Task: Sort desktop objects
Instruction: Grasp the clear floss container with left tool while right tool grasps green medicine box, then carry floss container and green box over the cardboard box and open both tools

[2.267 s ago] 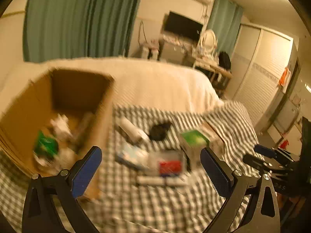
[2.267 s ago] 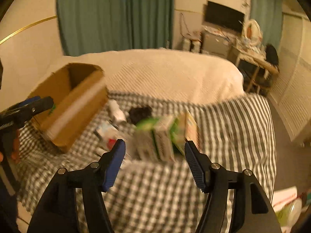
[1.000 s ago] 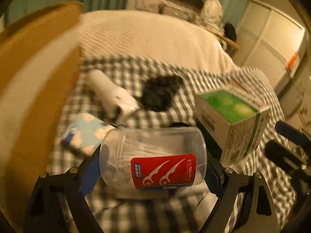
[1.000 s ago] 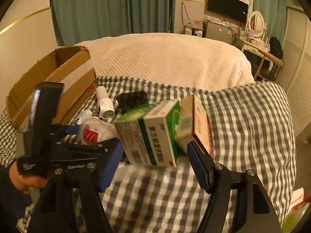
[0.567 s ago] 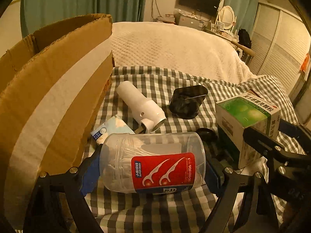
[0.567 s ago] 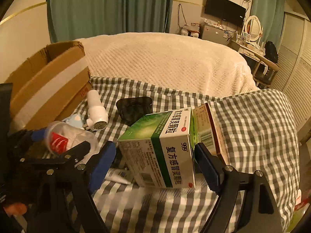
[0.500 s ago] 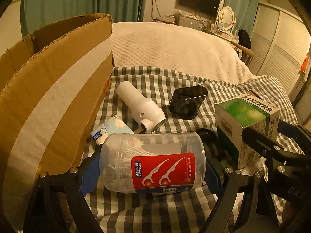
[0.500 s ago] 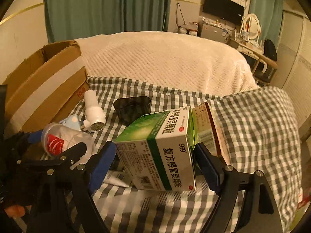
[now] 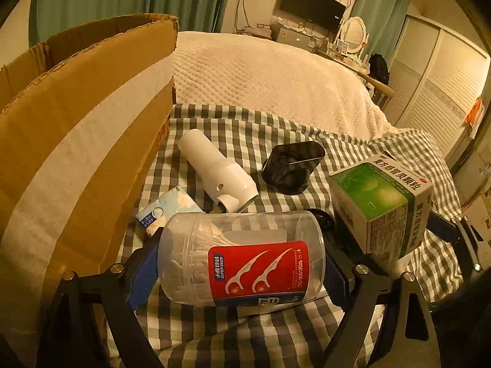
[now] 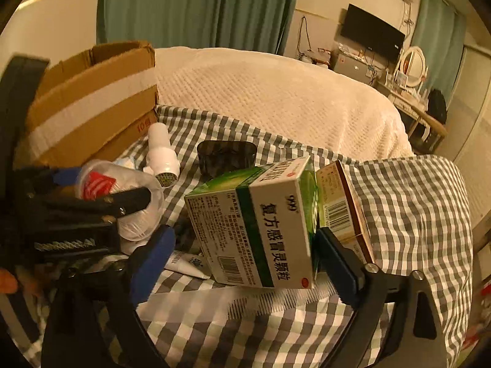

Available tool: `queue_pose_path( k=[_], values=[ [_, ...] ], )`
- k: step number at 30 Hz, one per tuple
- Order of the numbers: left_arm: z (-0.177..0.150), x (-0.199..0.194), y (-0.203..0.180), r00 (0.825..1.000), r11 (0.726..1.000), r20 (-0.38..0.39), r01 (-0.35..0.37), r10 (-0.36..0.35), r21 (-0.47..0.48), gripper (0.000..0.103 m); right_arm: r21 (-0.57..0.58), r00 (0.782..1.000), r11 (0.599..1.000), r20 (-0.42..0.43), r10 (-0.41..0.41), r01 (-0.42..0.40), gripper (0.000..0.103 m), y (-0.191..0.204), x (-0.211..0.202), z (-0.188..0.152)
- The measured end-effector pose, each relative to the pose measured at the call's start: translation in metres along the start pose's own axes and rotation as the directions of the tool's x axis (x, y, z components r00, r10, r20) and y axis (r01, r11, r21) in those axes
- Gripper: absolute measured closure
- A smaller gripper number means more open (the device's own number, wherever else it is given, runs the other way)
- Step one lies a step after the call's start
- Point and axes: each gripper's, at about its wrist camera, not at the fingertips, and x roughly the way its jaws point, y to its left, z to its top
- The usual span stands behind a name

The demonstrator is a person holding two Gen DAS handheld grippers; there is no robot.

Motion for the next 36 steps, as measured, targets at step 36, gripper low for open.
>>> queue_pose_path(
  k=[36],
  values=[
    [0.033,-0.163,-0.011,0.916,0.995,0.39,0.067,-0.091,0.075,0.012,0.288,0.947,0.927,0.279,0.158,-0.239,0.025,-0.049,-0.145,0.044]
  ],
)
